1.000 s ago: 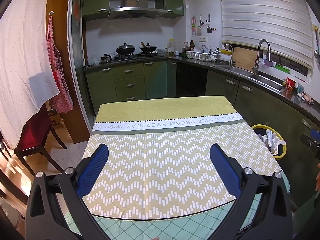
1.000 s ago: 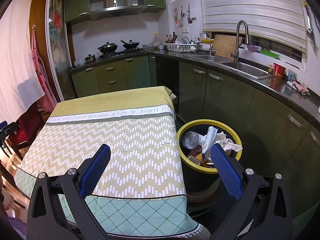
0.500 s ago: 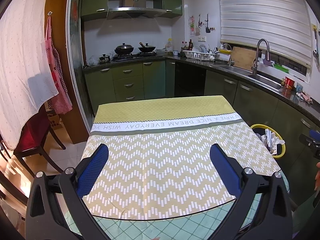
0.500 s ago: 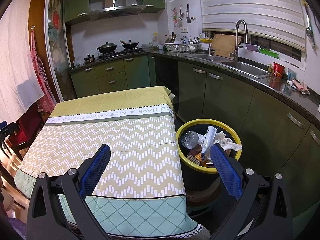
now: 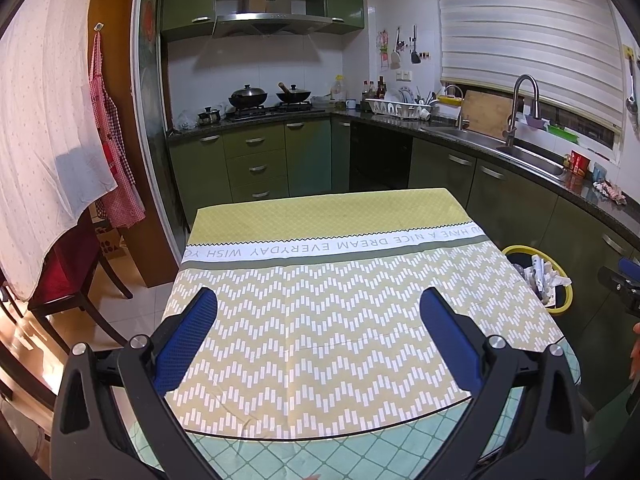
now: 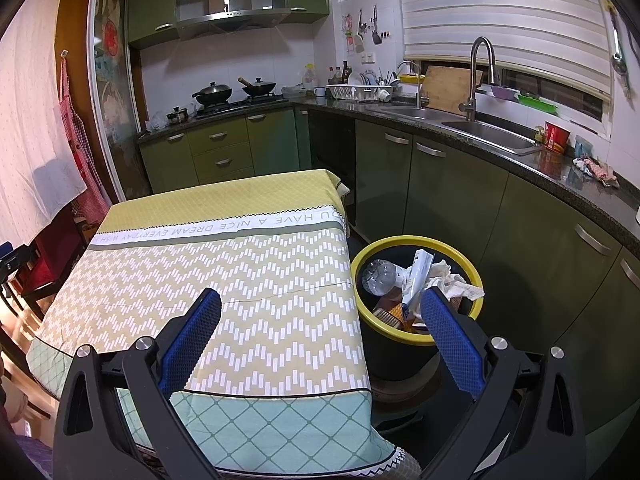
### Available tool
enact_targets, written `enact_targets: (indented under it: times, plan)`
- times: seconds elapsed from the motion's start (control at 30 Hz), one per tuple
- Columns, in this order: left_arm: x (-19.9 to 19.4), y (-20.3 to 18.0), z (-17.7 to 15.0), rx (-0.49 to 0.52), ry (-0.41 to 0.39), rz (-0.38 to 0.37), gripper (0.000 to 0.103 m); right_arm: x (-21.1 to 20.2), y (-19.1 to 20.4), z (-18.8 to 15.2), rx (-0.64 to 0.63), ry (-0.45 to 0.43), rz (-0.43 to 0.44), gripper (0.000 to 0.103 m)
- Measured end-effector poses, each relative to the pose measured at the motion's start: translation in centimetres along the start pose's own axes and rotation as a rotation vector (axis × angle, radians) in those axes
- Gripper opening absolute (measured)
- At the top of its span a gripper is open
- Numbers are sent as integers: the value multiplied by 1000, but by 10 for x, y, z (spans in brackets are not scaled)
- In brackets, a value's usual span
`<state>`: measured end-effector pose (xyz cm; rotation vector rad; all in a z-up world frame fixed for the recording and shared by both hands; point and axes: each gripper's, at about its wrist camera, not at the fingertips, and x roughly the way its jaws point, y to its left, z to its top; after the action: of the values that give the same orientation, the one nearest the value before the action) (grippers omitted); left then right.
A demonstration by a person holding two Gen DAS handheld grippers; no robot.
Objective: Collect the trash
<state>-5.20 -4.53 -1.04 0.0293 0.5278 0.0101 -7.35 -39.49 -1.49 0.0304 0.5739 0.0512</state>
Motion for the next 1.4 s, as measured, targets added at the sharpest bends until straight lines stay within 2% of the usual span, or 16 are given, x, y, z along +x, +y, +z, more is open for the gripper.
enact_targets:
  times: [1.03,1.2,1.4]
  plan:
    - [9,6,0,-10,30,-15,96,1,0,-1,3,5,-4,98]
    - [7,2,1,18,11,-22,96,2,0,-3,5,7,-4,98]
    - [19,6,4,-7,62,-25,96,7,1,-7,7,20,-3,98]
